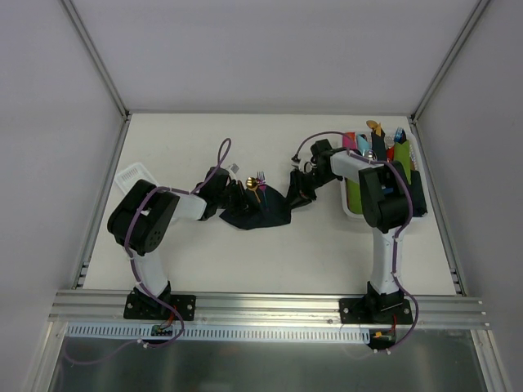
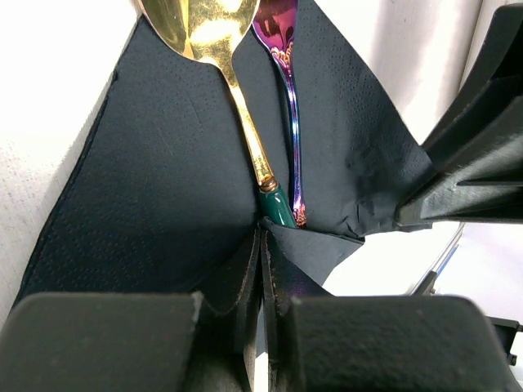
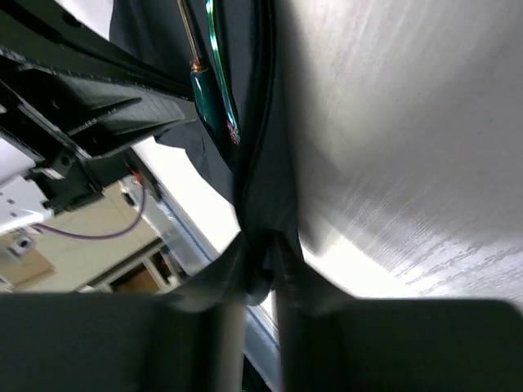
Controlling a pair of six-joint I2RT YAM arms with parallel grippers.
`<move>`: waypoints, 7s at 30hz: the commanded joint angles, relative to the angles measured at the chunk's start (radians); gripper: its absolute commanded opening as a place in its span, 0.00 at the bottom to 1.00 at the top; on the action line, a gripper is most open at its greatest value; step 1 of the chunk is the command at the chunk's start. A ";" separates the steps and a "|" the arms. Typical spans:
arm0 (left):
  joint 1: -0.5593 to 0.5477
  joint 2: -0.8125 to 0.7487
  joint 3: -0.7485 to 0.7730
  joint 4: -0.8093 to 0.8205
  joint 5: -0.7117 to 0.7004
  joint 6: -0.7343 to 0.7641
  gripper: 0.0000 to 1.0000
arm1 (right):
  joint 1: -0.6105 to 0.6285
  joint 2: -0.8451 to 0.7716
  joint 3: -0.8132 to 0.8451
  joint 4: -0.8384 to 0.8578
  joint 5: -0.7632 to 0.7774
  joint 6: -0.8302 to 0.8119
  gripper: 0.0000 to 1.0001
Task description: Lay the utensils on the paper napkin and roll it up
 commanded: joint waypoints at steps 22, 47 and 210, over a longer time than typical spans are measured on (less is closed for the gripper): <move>0.005 0.046 0.002 -0.076 -0.054 0.012 0.00 | 0.112 -0.020 -0.002 0.295 -0.171 0.369 0.00; 0.007 -0.003 -0.027 -0.085 -0.063 0.007 0.00 | 0.183 0.109 -0.042 0.350 -0.053 0.392 0.11; -0.038 0.073 0.127 -0.415 -0.034 0.193 0.00 | 0.117 -0.159 -0.168 0.408 0.062 0.165 0.17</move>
